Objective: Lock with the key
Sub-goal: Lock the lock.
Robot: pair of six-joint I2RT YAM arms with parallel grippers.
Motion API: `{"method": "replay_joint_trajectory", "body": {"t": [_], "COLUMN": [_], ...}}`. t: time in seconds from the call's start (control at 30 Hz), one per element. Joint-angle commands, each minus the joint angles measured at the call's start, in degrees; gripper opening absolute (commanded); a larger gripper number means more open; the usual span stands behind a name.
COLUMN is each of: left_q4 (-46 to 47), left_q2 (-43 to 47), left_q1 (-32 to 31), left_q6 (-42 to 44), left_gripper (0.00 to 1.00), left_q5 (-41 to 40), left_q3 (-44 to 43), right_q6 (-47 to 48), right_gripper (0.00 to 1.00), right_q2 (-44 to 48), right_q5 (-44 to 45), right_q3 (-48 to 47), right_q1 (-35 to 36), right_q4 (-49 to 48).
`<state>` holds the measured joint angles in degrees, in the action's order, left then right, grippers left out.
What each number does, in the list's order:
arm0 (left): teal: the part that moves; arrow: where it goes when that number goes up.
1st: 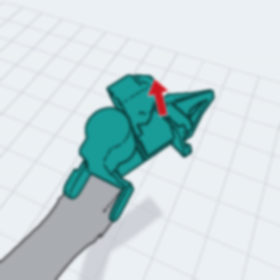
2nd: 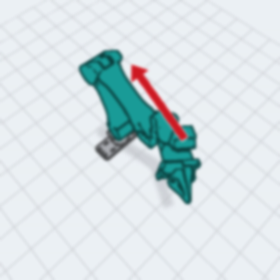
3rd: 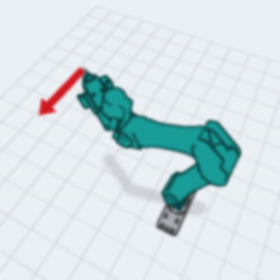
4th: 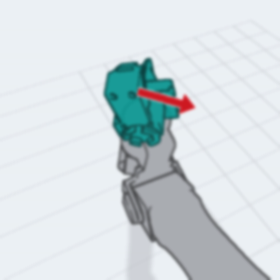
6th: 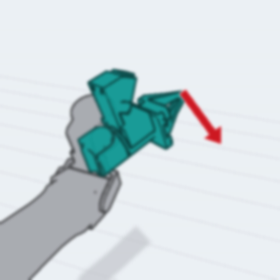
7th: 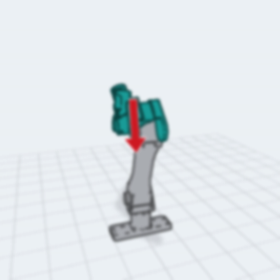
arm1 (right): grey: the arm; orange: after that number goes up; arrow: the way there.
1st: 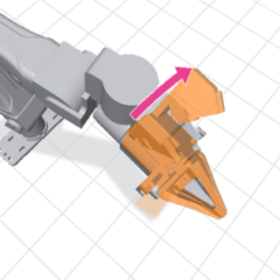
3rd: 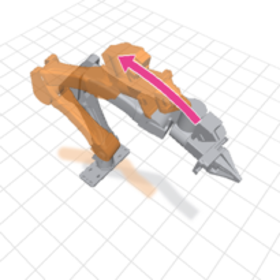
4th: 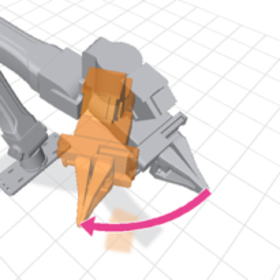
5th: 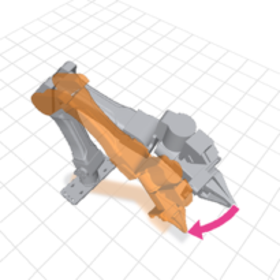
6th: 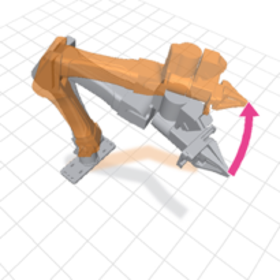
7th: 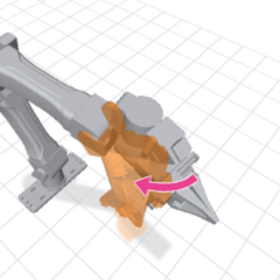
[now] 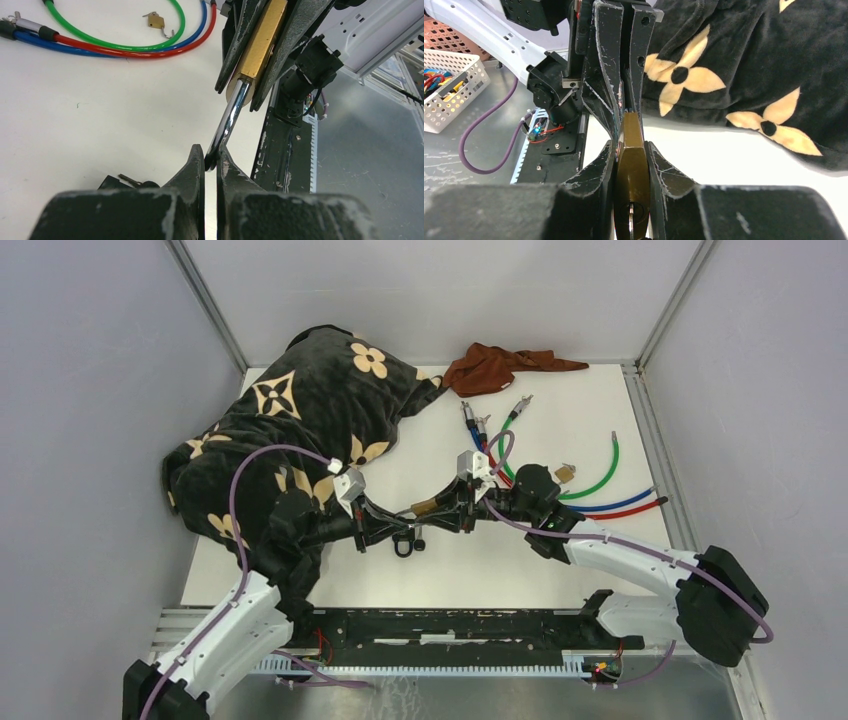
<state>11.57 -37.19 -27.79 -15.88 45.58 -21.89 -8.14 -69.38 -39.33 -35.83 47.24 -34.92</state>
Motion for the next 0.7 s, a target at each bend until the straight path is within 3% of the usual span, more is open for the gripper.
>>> {"method": "replay_joint_trajectory", "body": {"t": [0.0,0.67], "left_q4": [13.6,20.2], "left_q2": [1.2,-1.0], "left_q1": [-1.9,-5.6], "left_q6": [-0.7,-2.5], "left_gripper": [0.02,0.02], "left_q5": [9.6,9.6], "left_q3": [-10.7,-12.8], "right_q6": [5.2,4.3], "right_gripper": [0.0,0.0], "right_q2": [-5.3,-18.3], "right_q5": [4.8,6.7], "right_q3": [2.7,1.8], "right_q1": [2.6,4.5], "right_q4": [7.3,1.2]}}
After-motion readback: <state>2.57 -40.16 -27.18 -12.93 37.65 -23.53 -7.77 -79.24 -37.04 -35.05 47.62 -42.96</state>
